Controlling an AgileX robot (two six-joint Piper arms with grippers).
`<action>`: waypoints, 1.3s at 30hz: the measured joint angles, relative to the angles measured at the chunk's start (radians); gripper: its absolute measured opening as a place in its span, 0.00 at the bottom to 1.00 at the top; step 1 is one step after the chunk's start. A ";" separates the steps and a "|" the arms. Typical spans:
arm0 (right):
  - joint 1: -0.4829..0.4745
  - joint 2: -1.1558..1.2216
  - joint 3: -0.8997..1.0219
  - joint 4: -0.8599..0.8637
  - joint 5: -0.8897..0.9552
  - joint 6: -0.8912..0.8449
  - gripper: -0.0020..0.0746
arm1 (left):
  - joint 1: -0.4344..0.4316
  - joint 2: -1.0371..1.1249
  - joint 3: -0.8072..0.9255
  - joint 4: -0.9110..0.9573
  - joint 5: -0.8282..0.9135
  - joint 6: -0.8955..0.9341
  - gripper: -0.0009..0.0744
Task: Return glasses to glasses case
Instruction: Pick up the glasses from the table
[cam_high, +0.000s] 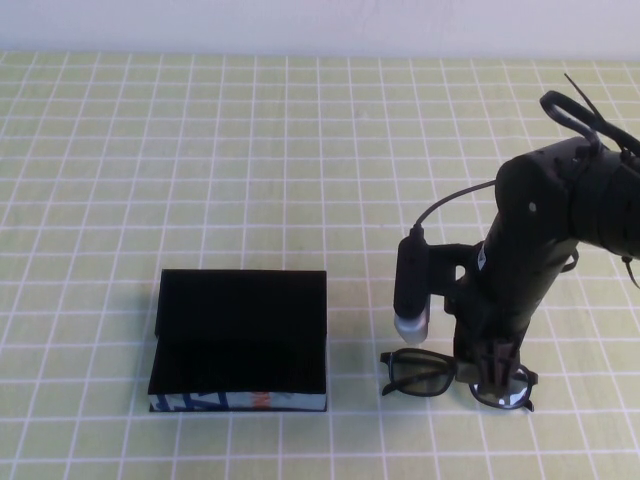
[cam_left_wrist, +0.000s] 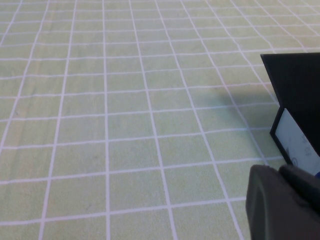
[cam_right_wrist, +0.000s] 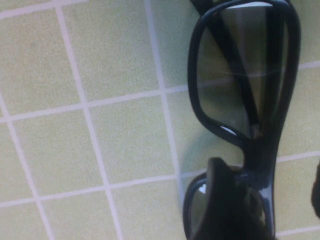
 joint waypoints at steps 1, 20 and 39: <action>-0.002 0.002 0.000 0.000 -0.002 0.000 0.46 | 0.000 0.000 0.000 0.000 0.000 0.000 0.01; -0.022 0.025 0.000 0.041 -0.045 -0.074 0.51 | 0.000 0.000 0.000 0.000 0.000 0.000 0.01; -0.033 0.099 -0.077 0.030 0.040 -0.084 0.51 | 0.000 0.000 0.000 0.000 0.000 0.000 0.01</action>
